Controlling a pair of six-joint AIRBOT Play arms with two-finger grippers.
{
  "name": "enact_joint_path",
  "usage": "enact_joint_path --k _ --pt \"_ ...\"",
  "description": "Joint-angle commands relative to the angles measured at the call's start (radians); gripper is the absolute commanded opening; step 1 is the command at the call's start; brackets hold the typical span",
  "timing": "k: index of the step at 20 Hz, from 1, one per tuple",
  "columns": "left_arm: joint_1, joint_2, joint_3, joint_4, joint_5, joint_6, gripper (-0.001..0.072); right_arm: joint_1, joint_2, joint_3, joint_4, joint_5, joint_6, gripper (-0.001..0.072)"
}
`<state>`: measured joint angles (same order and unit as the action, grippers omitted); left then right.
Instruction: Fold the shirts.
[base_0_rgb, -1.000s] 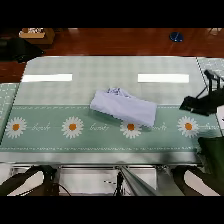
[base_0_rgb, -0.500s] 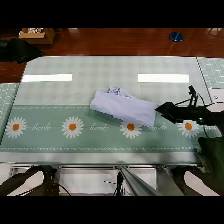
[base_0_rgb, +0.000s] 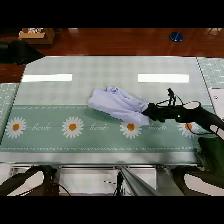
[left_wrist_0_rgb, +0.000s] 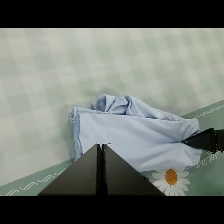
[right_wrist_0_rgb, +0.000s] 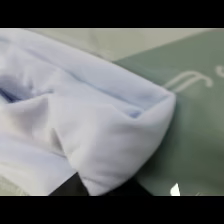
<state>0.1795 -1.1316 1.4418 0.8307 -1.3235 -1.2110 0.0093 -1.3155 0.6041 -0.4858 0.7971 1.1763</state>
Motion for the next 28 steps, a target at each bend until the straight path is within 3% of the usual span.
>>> enact_joint_path --k 1,7,9,15,18,22,28 --pt "0.001 0.0 0.0 0.034 -0.006 0.002 0.0019 -0.057 0.074 0.132 -0.016 0.194 -0.048 0.0031" --pt "0.001 -0.014 0.0 0.072 -0.002 0.006 0.002 -0.323 0.401 0.497 -0.339 0.422 0.321 0.0031" --pt "0.001 -0.032 0.0 0.072 -0.002 0.006 0.002 -0.438 0.481 0.588 -0.479 0.529 0.392 0.0031" --pt "0.001 -0.087 0.0 0.071 -0.002 0.05 0.002 -0.738 0.585 0.71 -1.075 0.931 0.356 0.0031" --pt "0.001 -0.119 0.0 0.071 -0.001 0.064 0.002 -0.807 0.589 0.71 -1.207 0.977 0.375 0.0031" --pt "0.001 -0.174 0.0 0.071 0.009 0.122 0.002 -0.829 0.587 0.708 -1.496 1.059 0.396 0.003" --pt "0.006 -0.28 0.0 0.071 0.052 0.127 0.002 -0.829 0.631 0.61 -1.686 1.06 0.394 0.003"
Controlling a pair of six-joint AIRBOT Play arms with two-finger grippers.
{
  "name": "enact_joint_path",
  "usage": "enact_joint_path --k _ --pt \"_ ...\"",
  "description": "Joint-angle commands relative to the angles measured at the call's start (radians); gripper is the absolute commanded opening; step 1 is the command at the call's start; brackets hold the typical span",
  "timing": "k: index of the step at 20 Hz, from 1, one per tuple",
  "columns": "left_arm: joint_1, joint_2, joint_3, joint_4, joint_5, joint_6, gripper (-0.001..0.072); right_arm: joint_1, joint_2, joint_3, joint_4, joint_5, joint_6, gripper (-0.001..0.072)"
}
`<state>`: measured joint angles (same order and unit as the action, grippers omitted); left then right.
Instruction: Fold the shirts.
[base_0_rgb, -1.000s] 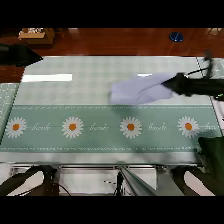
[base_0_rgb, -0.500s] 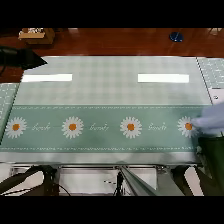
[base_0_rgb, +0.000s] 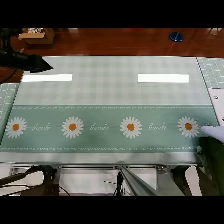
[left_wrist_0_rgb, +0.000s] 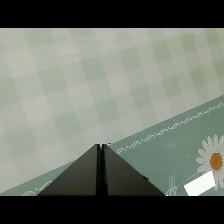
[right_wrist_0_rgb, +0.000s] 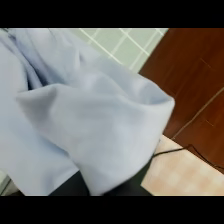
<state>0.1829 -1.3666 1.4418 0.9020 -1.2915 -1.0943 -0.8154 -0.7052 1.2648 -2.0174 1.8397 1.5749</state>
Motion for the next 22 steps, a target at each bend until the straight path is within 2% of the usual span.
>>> enact_joint_path --k 1,6,12,13,15,16,20,22 --pt "0.009 -0.055 0.0 0.0 0.032 0.01 0.002 -0.005 0.035 -0.091 -0.183 0.018 -0.004 0.0031" --pt "0.079 -0.069 0.003 0.0 0.087 0.01 0.002 -0.005 0.112 -0.379 -0.339 0.015 -0.004 0.0031" --pt "0.149 -0.064 0.003 -0.002 0.076 0.01 0.002 -0.005 0.142 -0.582 -0.415 -0.104 0.005 0.0032" --pt "0.148 -0.062 0.003 -0.004 0.076 0.01 0.002 -0.005 0.142 -0.586 -0.422 -0.119 0.003 0.0057" --pt "0.146 -0.058 0.003 -0.01 0.076 0.009 0.002 -0.005 0.142 -0.587 -0.446 -0.151 -0.041 0.0425" --pt "0.146 -0.056 0.003 -0.019 0.076 0.009 0.0021 -0.005 0.142 -0.587 -0.473 -0.167 -0.053 0.0486" --pt "0.146 -0.05 0.004 -0.09 0.075 0.011 0.0021 -0.004 0.12 -0.554 -0.46 -0.249 -0.011 0.0486" --pt "0.138 -0.05 0.014 -0.178 0.06 0.067 0.0021 0.011 0.053 -0.436 -0.3 -0.373 -0.019 0.0486"
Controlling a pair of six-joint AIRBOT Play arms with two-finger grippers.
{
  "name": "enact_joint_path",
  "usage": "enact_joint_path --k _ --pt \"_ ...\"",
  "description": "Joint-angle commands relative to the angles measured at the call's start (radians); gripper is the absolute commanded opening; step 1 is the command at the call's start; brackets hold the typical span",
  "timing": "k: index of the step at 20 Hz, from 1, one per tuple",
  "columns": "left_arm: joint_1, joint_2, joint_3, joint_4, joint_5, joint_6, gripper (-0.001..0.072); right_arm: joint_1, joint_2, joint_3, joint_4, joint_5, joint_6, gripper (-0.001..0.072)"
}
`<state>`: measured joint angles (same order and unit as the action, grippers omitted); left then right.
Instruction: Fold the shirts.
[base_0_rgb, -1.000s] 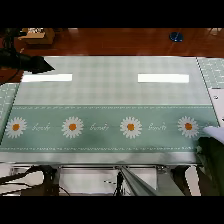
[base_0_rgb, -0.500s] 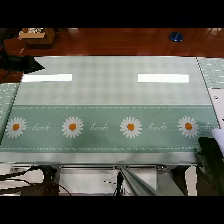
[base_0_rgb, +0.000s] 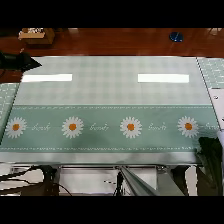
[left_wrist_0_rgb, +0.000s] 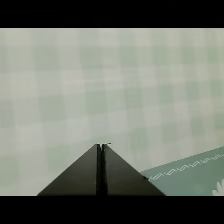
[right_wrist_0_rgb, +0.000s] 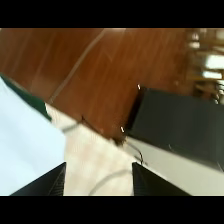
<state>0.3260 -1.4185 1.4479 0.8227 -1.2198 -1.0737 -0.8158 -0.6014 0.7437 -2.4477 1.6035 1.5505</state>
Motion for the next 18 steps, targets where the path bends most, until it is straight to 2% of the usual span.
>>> enact_joint_path --k 1,2,3,4,5,6,8,9,11,12,13,15,18 --pt "-0.017 0.002 0.013 -0.154 -0.017 0.072 0.0021 0.045 -0.097 0.171 0.256 -0.206 -0.027 0.0485" --pt "-0.037 0.002 0.019 -0.201 -0.021 0.102 0.0025 0.092 -0.15 0.256 0.37 -0.252 -0.072 0.0485" --pt "-0.066 0.002 0.024 -0.227 -0.018 0.145 0.0072 0.158 -0.21 0.336 0.457 -0.269 -0.113 0.0486" --pt "-0.107 0.001 0.027 -0.224 -0.006 0.169 0.0164 0.246 -0.281 0.413 0.521 -0.26 -0.133 0.0486" --pt "-0.15 -0.001 0.027 -0.206 0.006 0.167 0.0328 0.343 -0.35 0.47 0.562 -0.243 -0.127 0.0488" --pt "-0.205 -0.003 0.027 -0.164 0.013 0.155 0.0429 0.435 -0.406 0.505 0.602 -0.235 -0.105 0.0496" --pt "-0.328 -0.004 0.027 0.052 0.03 0.046 0.0429 0.603 -0.498 0.533 0.682 -0.254 -0.035 0.0589" --pt "-0.402 -0.004 0.027 0.235 0.032 -0.043 0.043 0.668 -0.534 0.533 0.719 -0.262 -0.006 0.0589" --pt "-0.54 -0.005 0.027 0.591 0.031 -0.26 0.057 0.758 -0.6 0.533 0.831 -0.26 0.02 0.0589" --pt "-0.594 -0.005 0.027 0.7 0.031 -0.329 0.0599 0.778 -0.624 0.533 0.895 -0.261 0.02 0.0589" --pt "-0.638 -0.005 0.027 0.753 0.031 -0.357 0.0601 0.789 -0.643 0.533 0.962 -0.261 0.02 0.0589" --pt "-0.687 -0.006 0.027 0.756 0.031 -0.357 0.06 0.794 -0.661 0.533 1.058 -0.263 0.015 0.0588" --pt "-0.718 -0.007 0.027 0.756 0.031 -0.357 0.06 0.794 -0.66 0.533 1.047 -0.246 0.015 0.0588"
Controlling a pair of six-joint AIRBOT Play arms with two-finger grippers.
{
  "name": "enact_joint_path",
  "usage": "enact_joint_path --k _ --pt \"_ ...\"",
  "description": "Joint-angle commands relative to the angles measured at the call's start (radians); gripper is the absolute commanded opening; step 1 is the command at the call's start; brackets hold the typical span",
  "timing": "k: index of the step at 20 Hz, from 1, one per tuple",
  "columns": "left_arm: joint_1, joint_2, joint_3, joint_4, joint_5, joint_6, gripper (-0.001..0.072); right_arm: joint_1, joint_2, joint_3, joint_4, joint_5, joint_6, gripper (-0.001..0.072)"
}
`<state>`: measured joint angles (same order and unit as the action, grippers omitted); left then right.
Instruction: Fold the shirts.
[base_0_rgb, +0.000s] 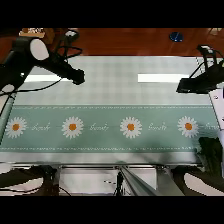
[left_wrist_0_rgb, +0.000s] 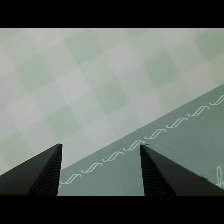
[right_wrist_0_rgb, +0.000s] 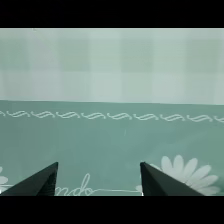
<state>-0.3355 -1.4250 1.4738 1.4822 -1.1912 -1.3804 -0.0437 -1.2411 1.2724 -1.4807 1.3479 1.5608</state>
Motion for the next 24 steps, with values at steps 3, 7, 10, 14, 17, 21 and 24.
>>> enact_joint_path --k 3,7,10,14,17,21,24 --pt "-0.058 0.0 0.001 0.092 0.002 -0.05 0.06 0.021 -0.02 0.004 0.076 0.016 0.005 0.0588" --pt "-0.058 -0.01 0.001 0.092 0.002 -0.05 0.06 0.021 -0.02 0.004 0.076 0.015 0.005 0.0588" --pt "-0.058 -0.019 0.001 0.092 0.003 -0.05 0.06 0.021 -0.02 0.004 0.076 0.013 0.005 0.0588" --pt "-0.058 -0.04 0.001 0.092 0.003 -0.05 0.06 0.021 -0.02 0.004 0.076 0.013 0.006 0.0588" --pt "-0.058 -0.063 0.001 0.092 0.003 -0.05 0.06 0.021 -0.02 0.004 0.076 0.013 0.005 0.0588" --pt "-0.058 -0.1 0.001 0.088 0.014 -0.05 0.06 0.021 -0.02 0.004 0.076 0.013 0.005 0.0588" --pt "-0.048 -0.101 0.001 0.089 0.032 -0.072 0.06 0.021 -0.02 0.004 0.076 0.013 0.005 0.0588"
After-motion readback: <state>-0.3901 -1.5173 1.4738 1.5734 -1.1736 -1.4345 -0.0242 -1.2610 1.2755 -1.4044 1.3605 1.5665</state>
